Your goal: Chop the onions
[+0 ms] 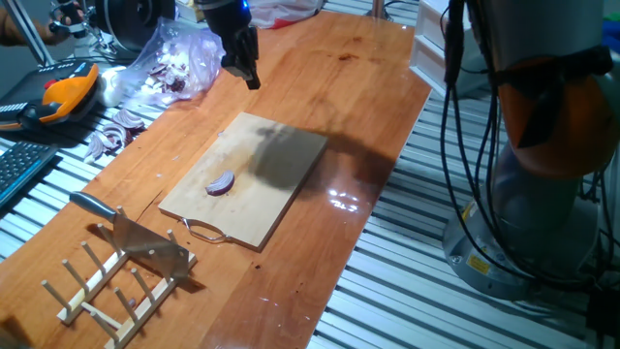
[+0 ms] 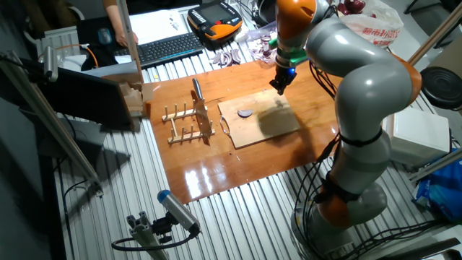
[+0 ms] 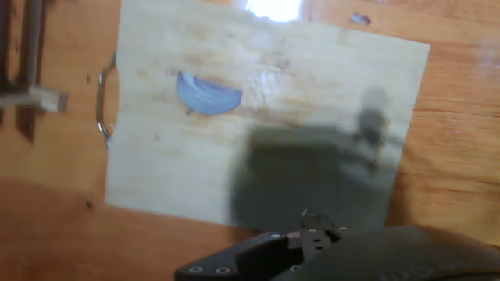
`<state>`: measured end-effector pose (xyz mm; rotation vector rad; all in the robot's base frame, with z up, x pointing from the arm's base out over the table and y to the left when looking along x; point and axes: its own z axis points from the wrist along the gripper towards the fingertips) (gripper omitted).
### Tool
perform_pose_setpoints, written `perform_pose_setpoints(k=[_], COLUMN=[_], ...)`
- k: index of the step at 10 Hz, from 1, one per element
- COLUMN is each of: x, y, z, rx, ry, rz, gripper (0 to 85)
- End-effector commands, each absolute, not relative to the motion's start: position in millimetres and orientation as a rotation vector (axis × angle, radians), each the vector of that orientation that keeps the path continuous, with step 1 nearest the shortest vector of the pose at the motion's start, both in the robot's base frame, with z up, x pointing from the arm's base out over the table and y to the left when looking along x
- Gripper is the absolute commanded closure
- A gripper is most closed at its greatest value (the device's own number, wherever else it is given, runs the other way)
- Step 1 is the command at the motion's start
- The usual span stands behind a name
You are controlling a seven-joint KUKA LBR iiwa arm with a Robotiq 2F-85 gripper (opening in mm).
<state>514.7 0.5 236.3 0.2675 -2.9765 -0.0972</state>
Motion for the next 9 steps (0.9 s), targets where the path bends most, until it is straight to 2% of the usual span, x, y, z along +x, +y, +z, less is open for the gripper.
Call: perform_pose_setpoints(k=[1, 2, 3, 4, 6, 8, 9], x=[514.8, 514.8, 514.8, 514.8, 514.8, 514.8, 514.8], y=[0.6, 0.6, 0.6, 0.6, 0.6, 0.6, 0.6], z=[235.8, 235.8, 235.8, 235.8, 235.8, 235.8, 235.8], rx=[0.269, 0.285, 0.351, 0.401, 0.504, 0.526, 0.509], ry=[-2.95, -2.954, -2.975, -2.962, -2.916, -2.981, -2.979], rz=[-0.17, -0.2, -0.163, -0.274, -0.354, -0.147, -0.234], gripper=[85.0, 85.0, 85.0, 85.0, 85.0, 85.0, 85.0])
